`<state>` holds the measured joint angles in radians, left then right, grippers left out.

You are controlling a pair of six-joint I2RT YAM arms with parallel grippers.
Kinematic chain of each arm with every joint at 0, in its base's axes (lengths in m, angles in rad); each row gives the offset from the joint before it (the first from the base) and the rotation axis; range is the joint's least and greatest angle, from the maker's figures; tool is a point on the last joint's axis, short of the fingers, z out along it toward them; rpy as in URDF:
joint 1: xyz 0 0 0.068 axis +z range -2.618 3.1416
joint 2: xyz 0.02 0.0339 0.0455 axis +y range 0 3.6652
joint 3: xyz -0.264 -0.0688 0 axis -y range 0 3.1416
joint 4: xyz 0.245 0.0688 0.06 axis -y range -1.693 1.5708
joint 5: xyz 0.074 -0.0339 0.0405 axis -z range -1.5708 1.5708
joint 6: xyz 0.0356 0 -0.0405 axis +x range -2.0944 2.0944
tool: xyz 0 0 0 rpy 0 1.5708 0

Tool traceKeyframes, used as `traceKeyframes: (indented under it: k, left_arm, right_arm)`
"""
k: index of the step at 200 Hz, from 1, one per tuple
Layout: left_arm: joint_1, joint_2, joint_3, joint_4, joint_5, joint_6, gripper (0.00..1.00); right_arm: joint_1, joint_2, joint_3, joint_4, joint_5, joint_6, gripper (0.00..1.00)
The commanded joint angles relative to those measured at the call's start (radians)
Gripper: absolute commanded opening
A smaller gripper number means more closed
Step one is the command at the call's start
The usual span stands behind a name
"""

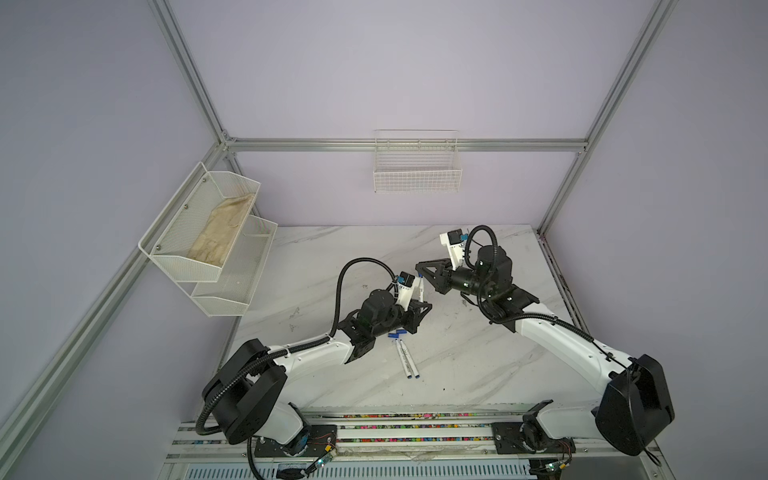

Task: Insert the pens into the pen caps

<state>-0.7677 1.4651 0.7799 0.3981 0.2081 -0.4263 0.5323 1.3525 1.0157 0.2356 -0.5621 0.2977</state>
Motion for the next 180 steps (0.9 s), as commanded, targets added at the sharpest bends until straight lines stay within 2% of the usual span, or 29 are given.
traceKeyframes:
  k: [1, 57, 118, 153, 180]
  left_arm:
    - [0.001, -0.019, 0.054, 0.059, -0.001, 0.006, 0.0]
    - [0.02, -0.022, 0.056, 0.111, 0.002, -0.033, 0.0]
    - [0.153, -0.025, 0.078, 0.301, 0.068, -0.183, 0.0]
    - [0.167, -0.034, 0.126, 0.222, 0.093, -0.113, 0.0]
    - [0.167, -0.042, 0.115, 0.203, 0.075, -0.087, 0.0]
  right_arm:
    - [-0.005, -0.01, -0.012, -0.021, 0.007, -0.023, 0.0]
    - [-0.005, -0.03, -0.009, -0.068, -0.002, -0.05, 0.0]
    - [-0.033, -0.077, -0.029, -0.094, -0.096, -0.008, 0.0]
    - [-0.05, -0.047, -0.02, -0.13, -0.236, -0.009, 0.0]
    - [-0.051, 0.012, 0.05, -0.322, -0.294, -0.135, 0.0]
